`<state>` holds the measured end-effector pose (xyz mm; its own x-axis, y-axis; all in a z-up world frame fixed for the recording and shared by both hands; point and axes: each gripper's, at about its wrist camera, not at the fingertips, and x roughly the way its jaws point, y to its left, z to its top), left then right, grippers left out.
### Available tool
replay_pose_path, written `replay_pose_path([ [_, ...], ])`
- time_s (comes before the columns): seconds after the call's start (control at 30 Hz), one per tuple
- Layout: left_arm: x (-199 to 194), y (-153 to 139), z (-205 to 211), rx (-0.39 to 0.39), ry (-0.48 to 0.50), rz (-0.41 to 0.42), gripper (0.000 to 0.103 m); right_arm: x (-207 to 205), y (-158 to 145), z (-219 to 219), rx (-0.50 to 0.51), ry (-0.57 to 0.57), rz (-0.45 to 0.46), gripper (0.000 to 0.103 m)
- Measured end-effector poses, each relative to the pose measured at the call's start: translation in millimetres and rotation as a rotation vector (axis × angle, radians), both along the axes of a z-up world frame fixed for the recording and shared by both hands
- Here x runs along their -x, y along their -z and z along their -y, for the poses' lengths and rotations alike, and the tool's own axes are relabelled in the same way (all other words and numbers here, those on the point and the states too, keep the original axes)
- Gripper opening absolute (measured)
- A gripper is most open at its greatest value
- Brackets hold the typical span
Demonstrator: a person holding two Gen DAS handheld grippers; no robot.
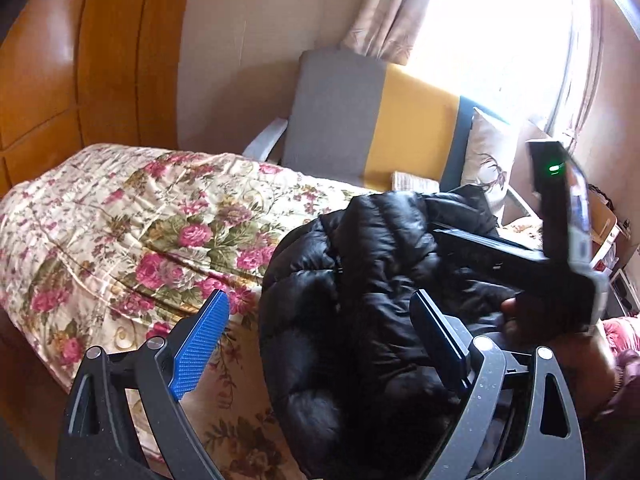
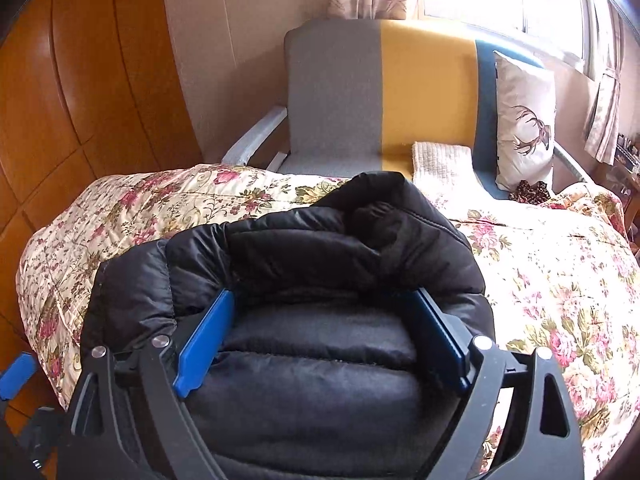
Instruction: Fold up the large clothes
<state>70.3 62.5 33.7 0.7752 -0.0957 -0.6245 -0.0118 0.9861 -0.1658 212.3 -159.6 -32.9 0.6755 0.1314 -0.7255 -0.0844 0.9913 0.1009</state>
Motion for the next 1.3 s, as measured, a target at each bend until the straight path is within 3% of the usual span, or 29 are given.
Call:
replay_pose_path([
  [0.1, -8, 11, 6, -0.085, -0.005, -0.054, 0.092, -3, 5, -6, 0.023, -0.001, -0.008, 0.090],
  [0.17, -18, 28, 4, -0.082, 0.002, -0.117, 0.092, -3, 1, -6, 0.015, -0.010, -0.014, 0.090],
  [0.3, -23, 48, -6, -0.054, 0.004, -0.157, 0.096, 14, -19, 12, -0.124, -0.075, -0.011, 0.101],
  [0.43, -20, 48, -17, -0.007, 0.036, -0.145, 0.096, 55, -34, 55, -0.262, -0.113, 0.017, 0.101],
  [0.63, -16, 40, -28, 0.059, 0.078, -0.145, 0.096, 106, -10, 122, -0.472, -0.076, -0.042, 0.101],
  [0.8, -9, 29, -36, 0.157, 0.085, -0.155, 0.096, 108, 29, 126, -0.476, -0.086, -0.165, 0.101],
  [0.97, 11, -4, -29, 0.116, 0.066, -0.069, 0.099, 107, 38, 120, -0.490, -0.106, -0.167, 0.101],
  [1.03, 11, -9, -20, 0.054, 0.064, -0.064, 0.099, 107, 37, 112, -0.462, -0.116, -0.156, 0.101],
  [1.17, -9, 16, -1, -0.101, 0.067, -0.165, 0.099, 114, 37, 93, -0.391, -0.141, -0.130, 0.101],
  [1.3, -11, 35, -2, -0.109, 0.086, -0.196, 0.100, 111, 42, 97, -0.415, -0.157, -0.160, 0.101],
])
